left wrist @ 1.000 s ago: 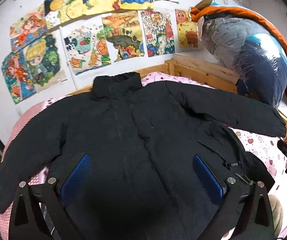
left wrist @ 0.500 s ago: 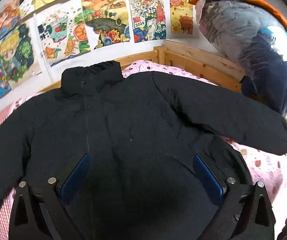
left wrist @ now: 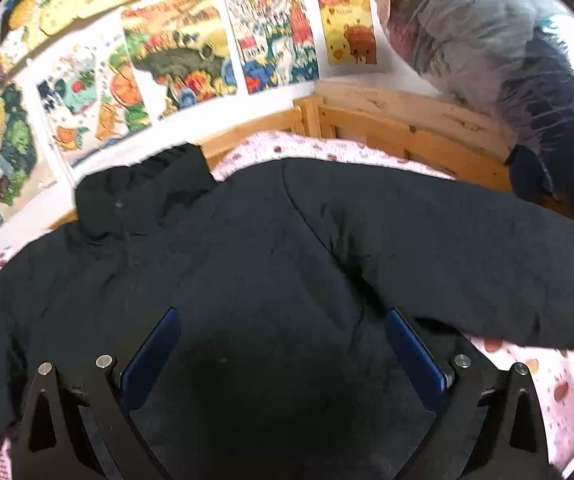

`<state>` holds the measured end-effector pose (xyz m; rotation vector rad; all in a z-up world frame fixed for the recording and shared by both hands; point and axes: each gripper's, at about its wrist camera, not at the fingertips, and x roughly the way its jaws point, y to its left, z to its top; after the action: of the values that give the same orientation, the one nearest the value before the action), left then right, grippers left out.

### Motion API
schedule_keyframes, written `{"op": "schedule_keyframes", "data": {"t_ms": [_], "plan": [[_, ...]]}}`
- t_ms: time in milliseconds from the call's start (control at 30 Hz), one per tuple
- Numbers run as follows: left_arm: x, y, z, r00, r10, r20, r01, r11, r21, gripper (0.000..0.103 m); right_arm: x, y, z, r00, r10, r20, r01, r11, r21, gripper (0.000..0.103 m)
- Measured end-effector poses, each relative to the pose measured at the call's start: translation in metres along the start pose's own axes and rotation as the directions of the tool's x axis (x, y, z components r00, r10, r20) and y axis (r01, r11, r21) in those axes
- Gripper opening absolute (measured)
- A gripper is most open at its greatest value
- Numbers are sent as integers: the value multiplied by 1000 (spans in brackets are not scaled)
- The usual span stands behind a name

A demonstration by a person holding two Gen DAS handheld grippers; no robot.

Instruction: Fold large clothes

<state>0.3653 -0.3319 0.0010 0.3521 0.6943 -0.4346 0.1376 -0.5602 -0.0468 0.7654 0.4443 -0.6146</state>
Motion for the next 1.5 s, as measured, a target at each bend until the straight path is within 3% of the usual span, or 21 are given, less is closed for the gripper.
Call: {"op": "schedule_keyframes", "data": {"t_ms": [233, 400, 467, 533, 567, 600, 700, 900, 1067, 1167, 1267, 1400, 1500], "plan": [[51, -13, 4, 995, -9, -102, 8, 1000, -17, 103, 23, -11, -12, 998, 64, 8, -64, 992, 109, 101], [70, -22, -6, 988, -11, -155, 11, 1000, 0, 103, 32, -15, -12, 998, 57, 39, -63, 986, 152, 85], [75, -24, -9, 985, -15, -169, 16, 1000, 6, 103, 31, -19, -10, 996, 70, 51, -77, 985, 156, 74], [81, -26, -12, 982, -25, -186, 27, 1000, 5, 103, 31, -18, -8, 997, 57, 55, -65, 989, 136, 57], [85, -28, -14, 979, -34, -202, 36, 999, 6, 103, 32, -17, -7, 998, 38, 56, -44, 991, 126, 40], [89, -29, -15, 975, -41, -219, 44, 999, 10, 103, 33, -17, -6, 998, 26, 56, -32, 992, 122, 30], [100, -29, -21, 964, -61, -257, 64, 998, 5, 103, 34, -21, -2, 998, 23, 59, -30, 992, 124, 19], [94, -26, -23, 964, -81, -254, 80, 997, -14, 103, 13, 4, 19, 988, 67, 137, -65, 998, -18, 9], [55, -5, -14, 969, -118, -217, 104, 992, -73, 103, -15, 49, 48, 974, 119, 194, -83, 980, -183, 7], [14, 27, -11, 975, -127, -184, 110, 988, -104, 103, -32, 92, 65, 964, 154, 217, -76, 941, -329, 7], [-24, 68, -14, 976, -154, -155, 123, 973, -194, 103, -49, 148, 73, 951, 193, 242, -46, 861, -506, 7], [-78, 141, -34, 974, -206, -90, 159, 914, -375, 103, -64, 228, 57, 951, 262, 168, -67, 700, -711, 7], [-110, 194, -57, 982, -178, -61, 131, 877, -462, 103, -73, 279, 27, 941, 325, 96, -120, 583, -803, 7]]}}
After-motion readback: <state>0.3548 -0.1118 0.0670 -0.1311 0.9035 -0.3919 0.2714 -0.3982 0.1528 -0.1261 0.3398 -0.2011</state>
